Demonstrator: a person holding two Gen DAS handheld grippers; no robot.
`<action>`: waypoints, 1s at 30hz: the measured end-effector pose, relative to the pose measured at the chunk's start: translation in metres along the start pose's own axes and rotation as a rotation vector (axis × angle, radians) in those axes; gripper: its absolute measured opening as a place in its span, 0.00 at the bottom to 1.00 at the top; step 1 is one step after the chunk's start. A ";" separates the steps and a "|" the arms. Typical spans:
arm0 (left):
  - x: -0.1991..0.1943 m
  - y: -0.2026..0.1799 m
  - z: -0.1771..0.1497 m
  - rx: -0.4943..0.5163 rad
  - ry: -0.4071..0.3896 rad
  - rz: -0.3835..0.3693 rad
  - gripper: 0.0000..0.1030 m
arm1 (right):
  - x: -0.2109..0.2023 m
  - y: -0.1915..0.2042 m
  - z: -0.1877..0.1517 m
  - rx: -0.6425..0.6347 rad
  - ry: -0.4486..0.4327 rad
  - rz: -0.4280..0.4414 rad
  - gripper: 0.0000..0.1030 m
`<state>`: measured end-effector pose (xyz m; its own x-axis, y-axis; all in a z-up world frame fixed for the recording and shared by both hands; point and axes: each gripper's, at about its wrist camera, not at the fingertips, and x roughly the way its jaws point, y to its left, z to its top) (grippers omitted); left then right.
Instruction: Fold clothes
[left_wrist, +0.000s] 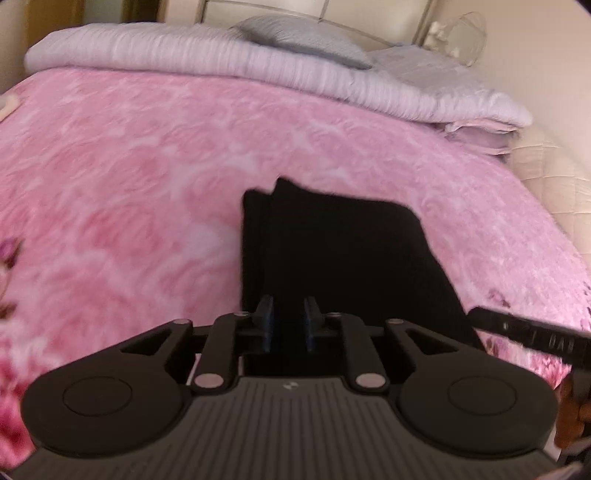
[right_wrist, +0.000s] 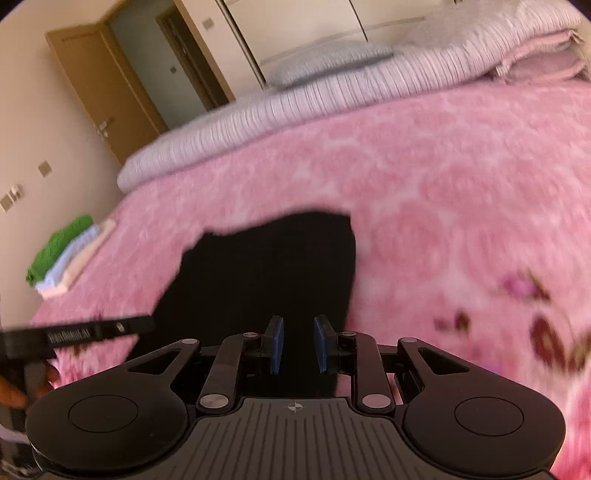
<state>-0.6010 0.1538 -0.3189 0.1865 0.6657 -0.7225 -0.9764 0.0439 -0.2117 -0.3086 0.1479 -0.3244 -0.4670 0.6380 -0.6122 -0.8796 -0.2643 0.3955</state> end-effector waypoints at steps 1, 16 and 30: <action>-0.004 -0.001 -0.002 0.002 0.005 0.017 0.14 | -0.003 0.002 -0.004 -0.003 0.000 -0.007 0.21; -0.009 0.007 0.006 -0.013 -0.014 -0.009 0.23 | 0.014 -0.005 0.026 -0.035 0.036 -0.038 0.23; 0.080 0.019 0.074 0.038 -0.043 -0.127 0.22 | 0.087 -0.048 0.092 0.079 0.012 0.072 0.38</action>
<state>-0.6128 0.2632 -0.3324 0.3049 0.6843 -0.6624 -0.9487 0.1572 -0.2744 -0.2985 0.2824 -0.3340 -0.5305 0.6107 -0.5879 -0.8339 -0.2513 0.4914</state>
